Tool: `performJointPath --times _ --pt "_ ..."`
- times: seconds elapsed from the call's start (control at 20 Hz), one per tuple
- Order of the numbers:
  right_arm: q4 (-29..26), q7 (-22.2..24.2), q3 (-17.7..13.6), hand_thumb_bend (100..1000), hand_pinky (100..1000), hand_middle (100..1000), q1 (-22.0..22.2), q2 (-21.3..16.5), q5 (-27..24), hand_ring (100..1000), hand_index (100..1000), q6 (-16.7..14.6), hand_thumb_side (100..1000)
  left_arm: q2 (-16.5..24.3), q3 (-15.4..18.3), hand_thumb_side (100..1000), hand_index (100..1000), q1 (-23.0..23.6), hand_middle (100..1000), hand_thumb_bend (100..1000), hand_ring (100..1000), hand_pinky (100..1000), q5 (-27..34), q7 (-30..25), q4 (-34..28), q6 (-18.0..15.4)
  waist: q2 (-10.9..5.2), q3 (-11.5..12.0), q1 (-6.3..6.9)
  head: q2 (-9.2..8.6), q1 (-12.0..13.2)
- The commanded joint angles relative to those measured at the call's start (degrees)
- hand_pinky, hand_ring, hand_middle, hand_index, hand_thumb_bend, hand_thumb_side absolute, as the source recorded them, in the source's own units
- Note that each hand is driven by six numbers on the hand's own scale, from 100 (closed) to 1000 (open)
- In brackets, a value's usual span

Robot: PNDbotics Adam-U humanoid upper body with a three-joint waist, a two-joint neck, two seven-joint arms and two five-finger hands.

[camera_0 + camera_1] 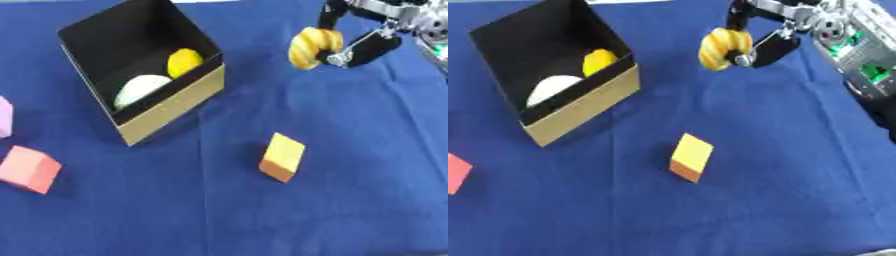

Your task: Pick up objects on the table and place them in the box.

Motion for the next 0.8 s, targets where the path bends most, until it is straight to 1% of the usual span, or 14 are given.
performJointPath --times 0.05,0.15,0.25,0.5,0.65,0.8 --pt "-1.81 1.21 -0.58 304 773 490 -3.66 -1.42 -1.18 661 546 0.66 100 2.33 0.58 785 916 -0.29 766 234 790 843 0.08 -0.12 -0.87 -0.28 -1.62 0.18 -0.11 0.26 -0.18" --pt "-0.89 2.35 0.29 311 776 495 -6.95 0.09 -0.81 664 551 0.67 100 2.52 0.47 784 916 -0.44 766 235 790 842 0.12 -0.27 -0.87 -0.35 -1.73 0.36 -0.36 0.24 -0.42" --pt "0.67 3.41 1.26 311 777 498 -10.66 2.39 -0.4 665 554 0.03 100 2.68 0.27 783 915 -0.65 766 235 789 842 0.15 -0.53 -0.87 -0.46 -1.77 0.66 -0.63 0.16 -0.88" --pt "7.04 4.81 3.19 304 776 500 -19.14 9.62 2.14 661 558 -1.36 100 2.84 -0.16 777 913 -1.21 764 236 787 841 -0.02 -1.27 -0.87 -1.41 -1.65 1.78 -1.27 -0.46 -2.19" --pt "10.39 4.81 4.0 302 776 501 -22.36 13.52 3.99 659 559 -2.18 100 2.69 -0.51 772 912 -1.71 764 238 786 840 -0.23 -1.81 -0.87 -2.13 -1.45 2.8 -1.73 -0.9 -3.17" --pt "13.79 4.4 4.64 302 775 501 -24.41 17.09 5.92 656 561 -3.01 100 1.97 -0.75 766 911 -2.69 762 242 784 838 -0.28 -2.23 -0.87 -2.91 -1.12 4.09 -2.27 -1.45 -4.13"
